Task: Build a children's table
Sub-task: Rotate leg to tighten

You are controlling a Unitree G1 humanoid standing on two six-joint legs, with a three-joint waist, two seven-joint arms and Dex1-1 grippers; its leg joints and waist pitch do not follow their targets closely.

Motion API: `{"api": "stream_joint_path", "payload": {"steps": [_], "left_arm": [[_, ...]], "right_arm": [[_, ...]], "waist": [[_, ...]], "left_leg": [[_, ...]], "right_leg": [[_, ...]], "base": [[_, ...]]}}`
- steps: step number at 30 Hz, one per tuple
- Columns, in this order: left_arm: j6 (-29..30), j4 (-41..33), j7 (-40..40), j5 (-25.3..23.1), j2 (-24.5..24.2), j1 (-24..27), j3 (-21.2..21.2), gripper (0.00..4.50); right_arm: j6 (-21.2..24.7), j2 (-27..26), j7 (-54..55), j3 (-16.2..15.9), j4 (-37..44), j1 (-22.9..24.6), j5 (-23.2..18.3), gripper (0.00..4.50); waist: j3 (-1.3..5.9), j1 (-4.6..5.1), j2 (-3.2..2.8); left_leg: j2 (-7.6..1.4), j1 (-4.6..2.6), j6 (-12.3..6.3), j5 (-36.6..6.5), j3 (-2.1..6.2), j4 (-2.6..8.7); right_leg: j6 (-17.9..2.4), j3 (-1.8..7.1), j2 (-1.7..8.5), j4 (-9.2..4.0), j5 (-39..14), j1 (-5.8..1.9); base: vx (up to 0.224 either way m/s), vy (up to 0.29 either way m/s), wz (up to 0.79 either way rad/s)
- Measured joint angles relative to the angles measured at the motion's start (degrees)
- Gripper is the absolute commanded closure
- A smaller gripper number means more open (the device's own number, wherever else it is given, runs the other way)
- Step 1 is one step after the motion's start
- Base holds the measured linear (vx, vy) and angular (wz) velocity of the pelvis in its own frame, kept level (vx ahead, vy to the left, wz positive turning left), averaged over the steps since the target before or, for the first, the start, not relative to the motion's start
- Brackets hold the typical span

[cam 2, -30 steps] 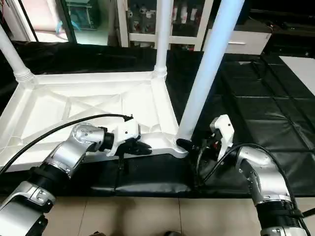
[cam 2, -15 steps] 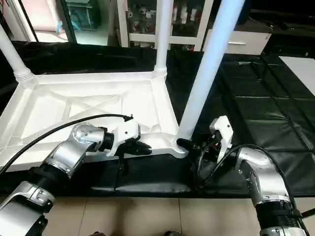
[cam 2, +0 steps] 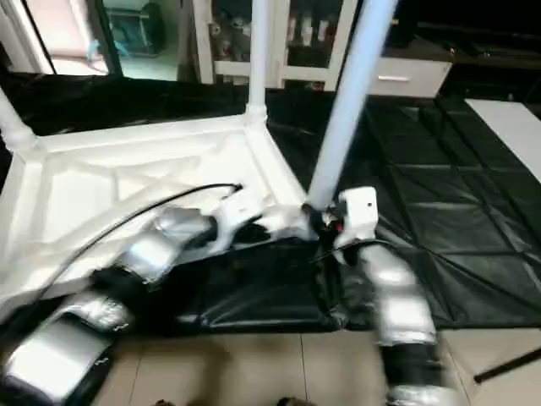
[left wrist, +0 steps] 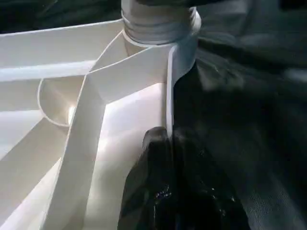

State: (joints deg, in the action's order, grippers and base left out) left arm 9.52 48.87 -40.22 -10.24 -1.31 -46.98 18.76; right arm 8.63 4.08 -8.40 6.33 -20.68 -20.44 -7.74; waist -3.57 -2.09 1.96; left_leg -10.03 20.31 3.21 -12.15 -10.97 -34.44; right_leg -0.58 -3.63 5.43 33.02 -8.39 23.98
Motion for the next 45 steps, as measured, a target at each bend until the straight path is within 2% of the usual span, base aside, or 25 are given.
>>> {"api": "stream_joint_path", "payload": {"steps": [5, 15, 16, 17, 19, 21, 23, 26, 33, 36, 41, 45], "left_arm": [[-1.64, 2.83, 3.07, -0.14, 2.49, -1.37, -0.07, 4.5], [-5.07, 5.13, 2.66, -0.7, 1.57, -2.09, 0.14, 4.5], [-5.33, 5.13, 2.3, -0.69, 1.4, -2.09, 0.17, 4.5], [-5.67, 5.15, 2.08, -0.7, 1.28, -2.09, 0.21, 4.5], [-6.1, 5.2, 2.08, -0.71, 0.52, -2.09, 0.17, 4.5], [-7.17, 5.56, 2.05, -0.77, -0.21, -2.15, 0.14, 4.5], [-8.28, 6.02, 1.7, -0.91, -0.55, -2.23, 0.17, 4.5], [-9.76, 6.67, 1.46, -1.41, -0.7, -2.34, 0.47, 4.5], [-17.42, 11.75, 2.1, -3.24, -0.33, -3.94, 1.83, 4.5], [-19.76, 14.61, 3.11, -3.9, 0.47, -5.24, 2.32, 4.5], [-21.59, 18.06, 4.93, -4.5, 2.1, -6.99, 2.21, 4.5], [-21.63, 19.35, 5.91, -4.49, 2.75, -7.65, 1.37, 4.5]], "right_arm": [[-1.38, -1.75, 6.84, -0.05, -0.76, -1.28, 3.17, 2.62], [-2.66, -0.89, 4.85, -0.02, -1.12, -0.94, 3.01, 2.62], [-2.75, -0.62, 3.85, -0.05, -1.07, -0.79, 2.76, 2.06], [-2.74, -0.38, 2.7, -0.06, -0.87, -0.54, 2.43, 1.92], [-2.77, 0.1, 0.59, -0.62, 0.3, 0.45, 2.13, 1.86], [-2.78, 0.58, -0.9, -1.27, 2.33, 2.25, 1.33, 1.57], [-2.78, 1.23, -1.65, -1.67, 3.19, 3.38, 1.27, 1.47], [-2.92, 1.87, -1.72, -1.59, 5.4, 5.39, 1.31, 1.26], [-2.52, 2.83, 0.04, -0.62, 11.64, 11.77, 2.07, 0.62], [-2.43, 3.14, 0.34, -0.62, 13.45, 13.46, 2.73, 0.38], [-0.57, 3.37, -0.7, -1.08, 15.23, 15.32, 2.51, 0.38], [0.14, 3.48, -2.87, -3.15, 16.15, 15.39, 2.29, 0.38]], "waist": [[0.02, -0.21, -0.06], [-0.02, -0.46, -0.13], [-0.04, -0.45, -0.15], [-0.05, -0.45, -0.18], [-0.05, -0.38, -0.17], [-0.06, -0.07, -0.2], [-0.09, -0.03, -0.23], [-0.1, -0.14, -0.25], [-0.14, -0.22, -0.5], [-0.19, -0.58, -0.63], [-0.37, -1.28, -0.94], [-0.44, -1.27, -1.18]], "left_leg": [[0.0, 0.15, -0.19, 0.01, 0.01, 0.11], [-0.05, 0.11, -0.28, 0.07, -0.01, 0.28], [-0.05, 0.11, -0.28, 0.07, -0.01, 0.28], [-0.05, 0.11, -0.29, 0.08, -0.01, 0.28], [-0.09, 0.11, -0.32, 0.09, -0.01, 0.28], [-0.11, 0.11, -0.38, 0.13, -0.01, 0.28], [-0.11, 0.11, -0.38, 0.13, -0.01, 0.28], [-0.11, 0.1, -0.3, 0.08, -0.01, 0.28], [-0.1, 0.14, -0.15, -0.01, 0.0, 0.28], [-0.1, 0.2, -0.14, -0.02, 0.0, 0.28], [-0.09, 0.31, -0.13, -0.02, -0.01, 0.28], [-0.09, 0.35, -0.15, -0.01, -0.02, 0.28]], "right_leg": [[-0.38, 0.0, 0.0, 0.07, 0.25, 0.05], [-0.28, -0.04, -0.03, 0.07, 0.18, 0.08], [-0.28, -0.04, -0.03, 0.08, 0.18, 0.08], [-0.28, -0.04, -0.03, 0.08, 0.18, 0.08], [-0.28, -0.06, -0.06, 0.1, 0.18, 0.09], [-0.27, -0.07, -0.08, 0.1, 0.18, 0.11], [-0.28, -0.07, -0.08, 0.09, 0.18, 0.11], [-0.26, -0.06, -0.07, 0.08, 0.17, 0.09], [-0.22, -0.06, -0.07, 0.05, 0.15, 0.09], [-0.22, -0.06, -0.06, 0.04, 0.15, 0.08], [-0.22, -0.05, -0.02, 0.0, 0.14, 0.06], [-0.22, -0.05, -0.01, 0.0, 0.14, 0.07]], "base": [[0.013, -0.001, 0.01], [0.0, 0.0, 0.0], [0.0, 0.0, 0.0], [0.0, 0.0, 0.0], [0.0, 0.0, 0.0], [0.0, 0.0, 0.0], [0.0, 0.0, 0.0], [0.0, 0.0, 0.0], [0.0, 0.0, 0.0], [0.0, 0.0, 0.0], [0.0, 0.0, 0.0], [0.0, 0.0, 0.0]]}}
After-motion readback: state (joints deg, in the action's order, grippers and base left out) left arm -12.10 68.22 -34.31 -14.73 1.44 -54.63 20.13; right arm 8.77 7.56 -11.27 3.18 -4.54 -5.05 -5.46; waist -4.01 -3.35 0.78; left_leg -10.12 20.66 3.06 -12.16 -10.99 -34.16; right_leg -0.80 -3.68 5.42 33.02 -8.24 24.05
